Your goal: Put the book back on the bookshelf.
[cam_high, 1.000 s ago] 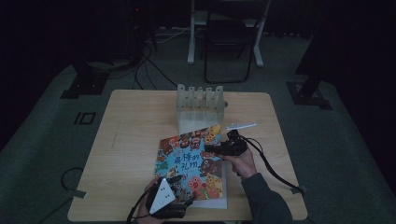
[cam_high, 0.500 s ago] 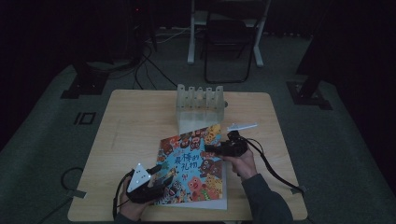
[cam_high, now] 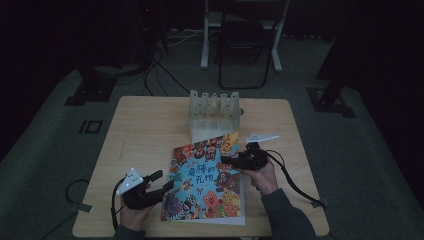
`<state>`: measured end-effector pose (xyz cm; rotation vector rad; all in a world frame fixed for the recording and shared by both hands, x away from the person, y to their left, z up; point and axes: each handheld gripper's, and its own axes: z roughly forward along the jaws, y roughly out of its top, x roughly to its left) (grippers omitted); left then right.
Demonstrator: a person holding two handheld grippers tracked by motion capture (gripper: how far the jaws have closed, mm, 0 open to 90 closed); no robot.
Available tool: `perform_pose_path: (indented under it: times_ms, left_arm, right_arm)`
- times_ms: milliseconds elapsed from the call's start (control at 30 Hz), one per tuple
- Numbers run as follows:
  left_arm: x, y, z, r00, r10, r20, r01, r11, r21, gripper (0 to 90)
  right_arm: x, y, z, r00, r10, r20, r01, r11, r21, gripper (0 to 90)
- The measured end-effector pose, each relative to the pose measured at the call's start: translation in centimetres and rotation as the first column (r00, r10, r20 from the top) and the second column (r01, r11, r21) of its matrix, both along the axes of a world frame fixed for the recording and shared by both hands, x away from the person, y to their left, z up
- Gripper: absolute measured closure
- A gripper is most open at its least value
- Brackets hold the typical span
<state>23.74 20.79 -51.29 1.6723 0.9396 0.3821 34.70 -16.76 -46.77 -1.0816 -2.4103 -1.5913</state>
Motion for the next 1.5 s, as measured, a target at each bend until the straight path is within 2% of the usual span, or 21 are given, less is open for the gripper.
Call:
perform_pose_path:
  times_ms: [133, 333, 467, 533, 567, 767, 967, 1167, 1500]
  left_arm:
    - [0.3, 0.0, 0.0, 0.9999, -0.005, -0.012, 0.005, 1.0000, 0.006, 33.7]
    - [0.8, 0.2, 0.1, 0.9978, -0.030, -0.060, 0.029, 0.9994, -0.021, 32.1]
    - [1.2, 0.3, 0.1, 0.9955, -0.049, -0.081, 0.048, 0.9987, -0.018, 30.5]
    - [1.3, 0.3, 0.1, 0.9953, -0.051, -0.083, 0.049, 0.9985, -0.025, 30.3]
    - [1.6, 0.4, 0.1, 0.9941, -0.060, -0.090, 0.057, 0.9978, -0.032, 29.9]
    - [2.1, 0.2, 0.3, 0.9956, -0.050, -0.079, 0.049, 0.9985, -0.025, 28.4]
    - [2.3, 0.1, 0.2, 0.9946, -0.057, -0.087, 0.055, 0.9983, -0.020, 28.3]
    - [2.5, 0.1, 0.1, 0.9954, -0.053, -0.080, 0.051, 0.9985, -0.020, 28.3]
    - [2.9, 0.3, 0.2, 0.9959, -0.048, -0.077, 0.047, 0.9988, -0.009, 28.2]
  right_arm:
    - [-0.3, -0.2, 0.3, 0.9997, 0.005, 0.022, -0.005, 1.000, 0.002, 65.8]
    - [-0.6, -0.4, 0.6, 0.9986, 0.019, 0.049, -0.019, 1.000, -0.003, 65.7]
    - [-0.9, -0.6, 0.9, 0.9967, 0.028, 0.076, -0.028, 1.000, -0.003, 65.8]
    - [-0.9, -0.6, 0.9, 0.9967, 0.028, 0.076, -0.028, 1.000, -0.003, 65.8]
    - [-1.1, -0.7, 1.1, 0.9951, 0.035, 0.093, -0.035, 0.999, -0.003, 65.8]
    - [-1.4, -0.9, 1.3, 0.9929, 0.038, 0.113, -0.038, 0.999, -0.002, 65.9]
    - [-1.5, -1.0, 1.4, 0.9912, 0.039, 0.127, -0.040, 0.999, -0.001, 66.0]
    - [-2.0, -1.3, 1.8, 0.9860, 0.044, 0.161, -0.045, 0.999, 0.002, 66.2]
    - [-2.4, -1.6, 2.2, 0.9800, 0.050, 0.193, -0.051, 0.999, 0.001, 66.2]
